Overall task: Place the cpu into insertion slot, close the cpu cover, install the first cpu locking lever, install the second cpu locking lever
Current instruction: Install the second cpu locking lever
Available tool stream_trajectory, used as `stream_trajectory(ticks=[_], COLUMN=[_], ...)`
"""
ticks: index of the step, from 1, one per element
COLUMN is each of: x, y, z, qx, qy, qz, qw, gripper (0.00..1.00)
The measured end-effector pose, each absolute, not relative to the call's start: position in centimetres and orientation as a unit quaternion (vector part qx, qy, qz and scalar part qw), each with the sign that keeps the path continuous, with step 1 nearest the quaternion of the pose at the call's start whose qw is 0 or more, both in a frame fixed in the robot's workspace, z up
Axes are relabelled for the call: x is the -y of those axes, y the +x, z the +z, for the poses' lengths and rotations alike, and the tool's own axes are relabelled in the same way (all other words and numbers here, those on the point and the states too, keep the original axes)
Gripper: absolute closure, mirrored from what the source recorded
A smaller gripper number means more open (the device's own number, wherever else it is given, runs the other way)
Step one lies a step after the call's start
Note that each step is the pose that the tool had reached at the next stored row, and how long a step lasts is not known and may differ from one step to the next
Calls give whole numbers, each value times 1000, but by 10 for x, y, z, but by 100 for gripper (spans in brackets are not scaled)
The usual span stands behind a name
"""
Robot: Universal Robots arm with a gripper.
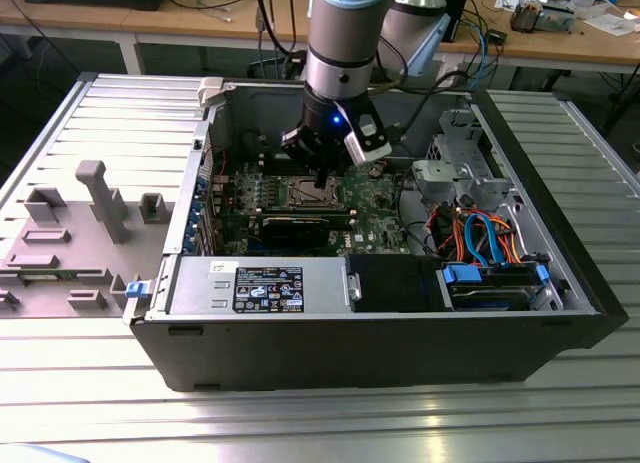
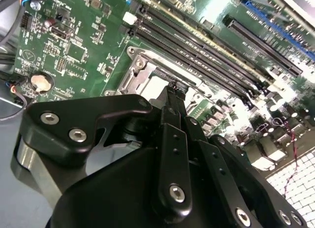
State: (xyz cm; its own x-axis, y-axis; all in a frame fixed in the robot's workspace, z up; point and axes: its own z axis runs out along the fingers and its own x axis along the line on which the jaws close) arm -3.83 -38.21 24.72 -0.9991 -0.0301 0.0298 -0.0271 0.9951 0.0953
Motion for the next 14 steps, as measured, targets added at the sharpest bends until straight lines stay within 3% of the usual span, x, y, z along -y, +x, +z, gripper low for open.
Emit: stream_trajectory(ticks=[14], x=[386], y=[-39], z=[243], qx=[998], qy=[14], qz=[-50], qw=[23], gripper=[89])
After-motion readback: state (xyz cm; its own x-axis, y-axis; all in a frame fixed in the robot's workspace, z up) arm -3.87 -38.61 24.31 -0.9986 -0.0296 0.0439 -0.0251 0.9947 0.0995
